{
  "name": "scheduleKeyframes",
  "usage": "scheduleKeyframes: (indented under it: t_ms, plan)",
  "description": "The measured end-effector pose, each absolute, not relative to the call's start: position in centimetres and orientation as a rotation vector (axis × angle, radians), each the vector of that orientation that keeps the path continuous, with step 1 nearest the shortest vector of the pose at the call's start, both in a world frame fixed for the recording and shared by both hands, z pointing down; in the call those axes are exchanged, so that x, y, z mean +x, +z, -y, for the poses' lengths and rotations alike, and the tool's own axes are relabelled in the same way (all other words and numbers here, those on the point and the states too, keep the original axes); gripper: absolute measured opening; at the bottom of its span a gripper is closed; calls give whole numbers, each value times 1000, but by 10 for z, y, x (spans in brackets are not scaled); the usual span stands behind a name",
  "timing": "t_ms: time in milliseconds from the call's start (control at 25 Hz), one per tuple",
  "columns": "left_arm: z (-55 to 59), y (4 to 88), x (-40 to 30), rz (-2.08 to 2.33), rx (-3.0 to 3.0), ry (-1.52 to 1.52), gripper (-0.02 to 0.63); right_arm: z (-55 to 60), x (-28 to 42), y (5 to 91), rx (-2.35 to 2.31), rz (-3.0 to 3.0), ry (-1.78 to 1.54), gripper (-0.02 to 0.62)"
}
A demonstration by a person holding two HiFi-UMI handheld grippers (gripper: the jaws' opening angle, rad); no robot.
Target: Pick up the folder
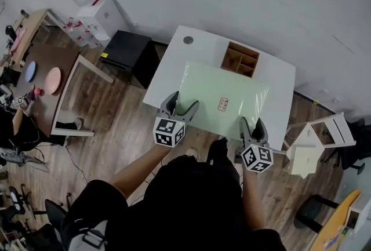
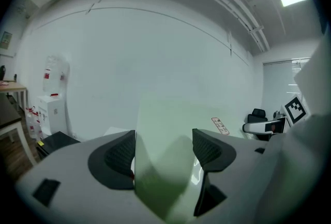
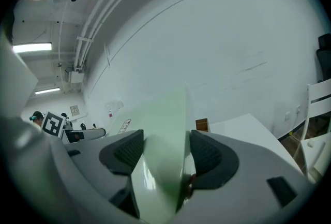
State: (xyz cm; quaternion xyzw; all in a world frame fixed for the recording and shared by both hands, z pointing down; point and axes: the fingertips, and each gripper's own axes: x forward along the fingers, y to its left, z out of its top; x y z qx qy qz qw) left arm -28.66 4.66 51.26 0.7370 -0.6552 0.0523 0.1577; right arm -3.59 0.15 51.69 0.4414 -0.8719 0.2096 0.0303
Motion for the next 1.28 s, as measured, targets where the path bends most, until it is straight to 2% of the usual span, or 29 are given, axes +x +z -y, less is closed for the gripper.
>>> scheduleKeyframes:
  t_ms: [280,1280]
  plan:
    - [-59,496,-278,1926,2140,91,337,-13,-28,494,1407,2728,537,298]
    - [-43,504,-241,1823,2231,137,337,-22,12,508,1588,2630,545,296]
